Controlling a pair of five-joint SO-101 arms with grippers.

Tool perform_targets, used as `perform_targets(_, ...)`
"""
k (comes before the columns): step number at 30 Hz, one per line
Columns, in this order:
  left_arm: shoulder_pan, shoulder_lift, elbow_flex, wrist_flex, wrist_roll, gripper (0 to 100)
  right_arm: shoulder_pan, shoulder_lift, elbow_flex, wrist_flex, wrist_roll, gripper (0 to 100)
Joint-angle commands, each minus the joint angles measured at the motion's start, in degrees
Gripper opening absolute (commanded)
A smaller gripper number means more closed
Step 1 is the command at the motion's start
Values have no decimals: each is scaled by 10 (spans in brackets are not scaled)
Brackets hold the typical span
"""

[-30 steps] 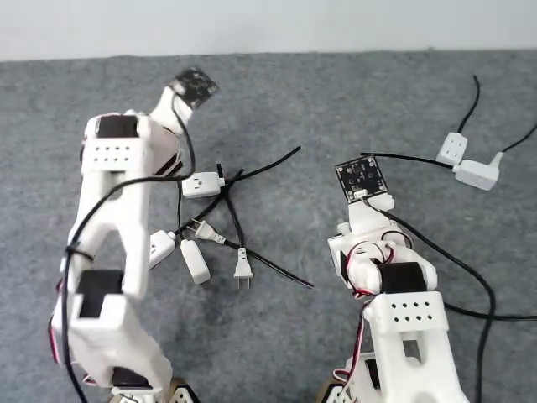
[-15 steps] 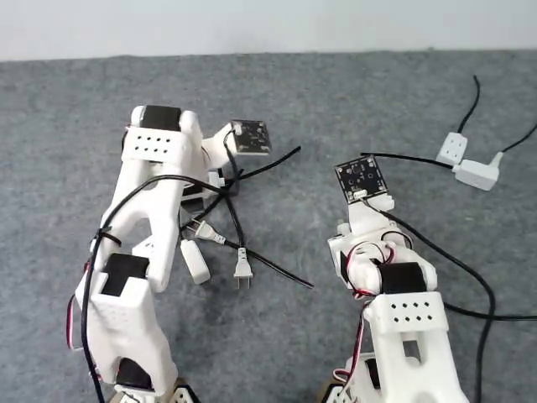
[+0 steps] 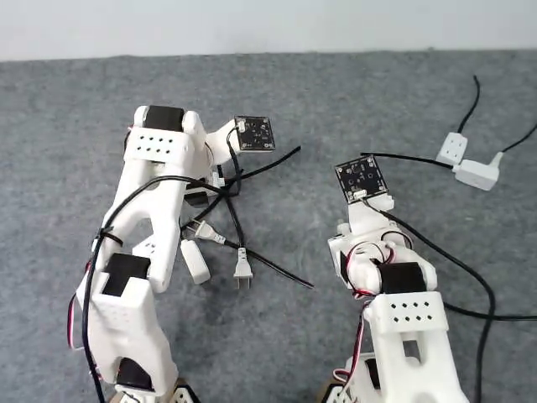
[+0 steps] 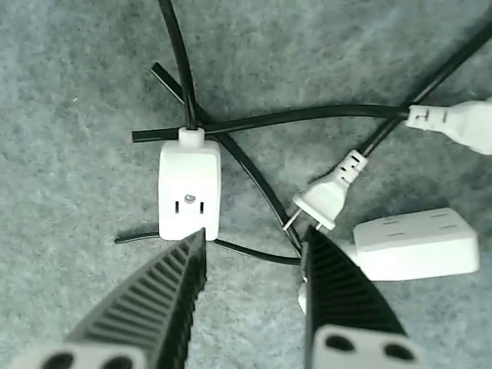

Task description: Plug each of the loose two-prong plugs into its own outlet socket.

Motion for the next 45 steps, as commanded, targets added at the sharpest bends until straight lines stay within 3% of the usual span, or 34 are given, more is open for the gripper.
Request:
perform_targets(1,0,5,-34,-26,-11,211,-4,-7,-4,-14,-3,8)
perform_targets(9,-23,76,-44,-99,-25,213,-5,-8,-4,-12,7,8)
perform_targets(14,-30,138,-129,-98,-25,213,-22,-8,-4,-10,8,8)
perform_targets(30,-36,400,-493,84,-25,210,-22,-8,-3,-10,8,8)
perform_targets(34,-35,440,-521,96,-25,170,-22,-8,-3,-10,8,8)
perform_targets(37,-35,445,-526,96,-24,13,-22,-8,-3,-10,8,8)
perform_targets(45,-18,383,-527,112,32,12,-20,-8,-3,-12,6,8)
